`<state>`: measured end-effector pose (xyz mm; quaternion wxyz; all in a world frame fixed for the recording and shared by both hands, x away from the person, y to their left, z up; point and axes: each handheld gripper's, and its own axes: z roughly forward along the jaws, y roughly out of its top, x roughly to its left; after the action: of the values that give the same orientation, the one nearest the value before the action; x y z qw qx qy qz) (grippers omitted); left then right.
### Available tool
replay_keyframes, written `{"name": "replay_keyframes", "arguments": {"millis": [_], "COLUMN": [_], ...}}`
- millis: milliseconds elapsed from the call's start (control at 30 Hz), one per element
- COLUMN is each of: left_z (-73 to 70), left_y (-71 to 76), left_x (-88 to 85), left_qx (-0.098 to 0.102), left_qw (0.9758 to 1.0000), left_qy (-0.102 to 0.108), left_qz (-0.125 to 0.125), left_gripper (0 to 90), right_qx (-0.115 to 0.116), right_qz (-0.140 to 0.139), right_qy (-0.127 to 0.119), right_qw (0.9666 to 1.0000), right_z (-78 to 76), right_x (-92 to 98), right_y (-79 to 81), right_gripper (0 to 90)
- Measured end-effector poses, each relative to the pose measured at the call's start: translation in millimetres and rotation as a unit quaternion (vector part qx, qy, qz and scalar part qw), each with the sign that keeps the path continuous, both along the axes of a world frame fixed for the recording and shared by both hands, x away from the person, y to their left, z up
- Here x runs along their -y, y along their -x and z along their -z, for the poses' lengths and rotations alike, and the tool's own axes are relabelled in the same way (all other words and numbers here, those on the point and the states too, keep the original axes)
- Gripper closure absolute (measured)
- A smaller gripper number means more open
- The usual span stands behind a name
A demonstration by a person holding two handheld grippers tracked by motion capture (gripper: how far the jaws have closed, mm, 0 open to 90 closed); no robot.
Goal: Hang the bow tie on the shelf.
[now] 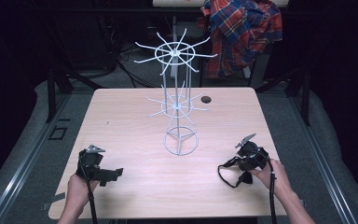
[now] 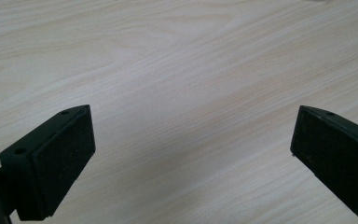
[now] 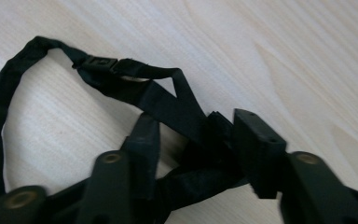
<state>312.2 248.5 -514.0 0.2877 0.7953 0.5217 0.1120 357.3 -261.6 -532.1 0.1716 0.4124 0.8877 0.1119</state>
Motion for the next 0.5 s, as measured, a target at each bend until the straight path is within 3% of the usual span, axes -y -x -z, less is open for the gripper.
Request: {"name": "replay_keyframes", "arguments": {"millis": [200,233,333,500], "left_z": [-0.7,-0.8,-0.7,-0.7], "left_y": [0.1,0.1,0.0,0.0], "left_x": [0.6,0.7,0.4,0.8], "left_qx": [-0.001,0.0,0.0,0.001], "left_qw": [1.0,1.0,1.0,1.0], "left_qy": [0.0,0.0,0.002,0.003], "left_qz": [0.002,0.002,0.003,0.004], "left_gripper": [0.0,0.0,0.0,0.0], "right_qx": [-0.005,-0.007,-0.008,-0.007], "right_qz": [-0.005,-0.003,-0.001,0.001], "right_qy": [-0.006,-0.011,-0.024,-0.052], "right_qw": [1.0,0.9999,0.9997,0.9986], "right_z": [1.3,2.2,1.8,-2.8], "right_x": [1.1,1.7,2.1,1.2], "right_y": [0.9,1.2,1.8,2.9], "right_gripper": [71.0,78.1,86.1,88.5]}}
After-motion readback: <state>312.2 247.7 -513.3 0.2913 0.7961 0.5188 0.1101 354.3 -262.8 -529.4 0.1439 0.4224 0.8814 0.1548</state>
